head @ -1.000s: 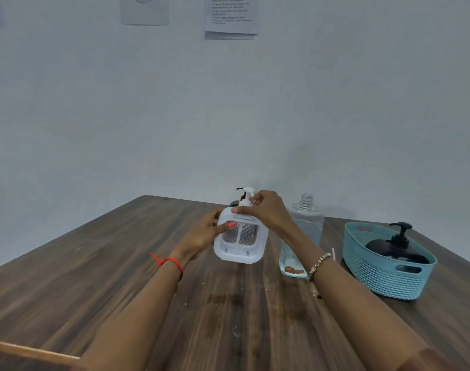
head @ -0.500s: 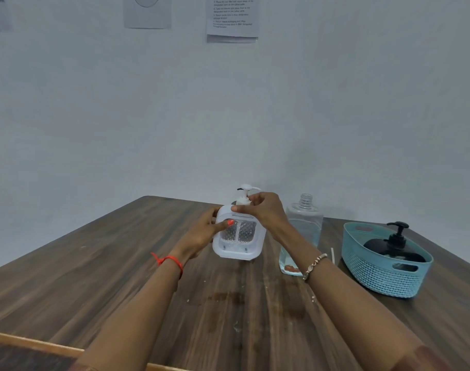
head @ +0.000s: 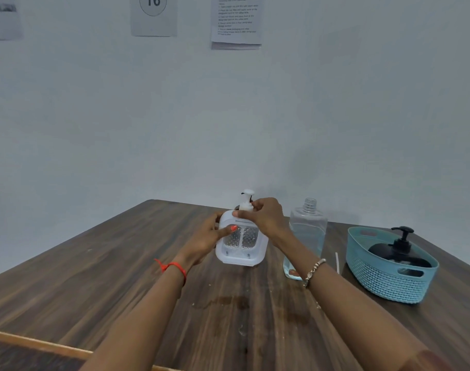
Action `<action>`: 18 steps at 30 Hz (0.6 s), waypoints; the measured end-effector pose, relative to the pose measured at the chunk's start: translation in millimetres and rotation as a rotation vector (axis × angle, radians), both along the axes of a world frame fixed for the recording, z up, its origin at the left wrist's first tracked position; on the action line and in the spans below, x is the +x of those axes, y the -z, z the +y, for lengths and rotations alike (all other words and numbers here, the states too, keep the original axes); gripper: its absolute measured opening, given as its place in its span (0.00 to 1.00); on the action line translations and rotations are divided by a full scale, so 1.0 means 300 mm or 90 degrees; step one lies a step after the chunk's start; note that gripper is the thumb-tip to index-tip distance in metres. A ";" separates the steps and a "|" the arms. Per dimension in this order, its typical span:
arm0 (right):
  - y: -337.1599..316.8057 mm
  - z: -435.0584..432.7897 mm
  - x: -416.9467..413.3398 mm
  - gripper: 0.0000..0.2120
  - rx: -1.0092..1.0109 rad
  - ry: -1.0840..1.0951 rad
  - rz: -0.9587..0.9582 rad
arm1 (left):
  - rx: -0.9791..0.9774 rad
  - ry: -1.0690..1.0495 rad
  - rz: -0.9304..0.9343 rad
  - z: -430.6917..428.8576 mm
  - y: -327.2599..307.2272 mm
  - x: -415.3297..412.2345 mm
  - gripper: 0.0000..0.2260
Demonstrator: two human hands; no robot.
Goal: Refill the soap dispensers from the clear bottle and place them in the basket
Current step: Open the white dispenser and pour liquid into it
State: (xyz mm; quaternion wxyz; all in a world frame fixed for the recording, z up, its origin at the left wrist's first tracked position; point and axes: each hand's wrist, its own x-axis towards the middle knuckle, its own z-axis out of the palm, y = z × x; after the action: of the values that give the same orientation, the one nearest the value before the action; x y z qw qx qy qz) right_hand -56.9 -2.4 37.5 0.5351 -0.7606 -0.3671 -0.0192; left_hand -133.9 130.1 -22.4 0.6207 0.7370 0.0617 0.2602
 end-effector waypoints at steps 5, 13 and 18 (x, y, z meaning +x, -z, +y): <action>-0.023 -0.010 0.009 0.16 0.076 -0.050 0.119 | -0.025 0.002 -0.002 0.007 0.004 -0.009 0.14; -0.065 -0.033 0.027 0.15 0.187 -0.079 0.192 | -0.024 -0.010 0.007 0.019 0.030 -0.011 0.18; -0.090 -0.045 0.040 0.19 0.222 -0.017 0.112 | 0.002 -0.041 0.014 0.026 0.042 -0.013 0.18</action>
State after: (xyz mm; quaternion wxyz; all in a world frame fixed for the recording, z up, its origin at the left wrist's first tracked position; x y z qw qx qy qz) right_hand -44.8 -16.0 64.4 0.6892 -0.6501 -0.3199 -0.0092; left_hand -137.7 137.8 -35.0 0.6100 0.7384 0.0918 0.2722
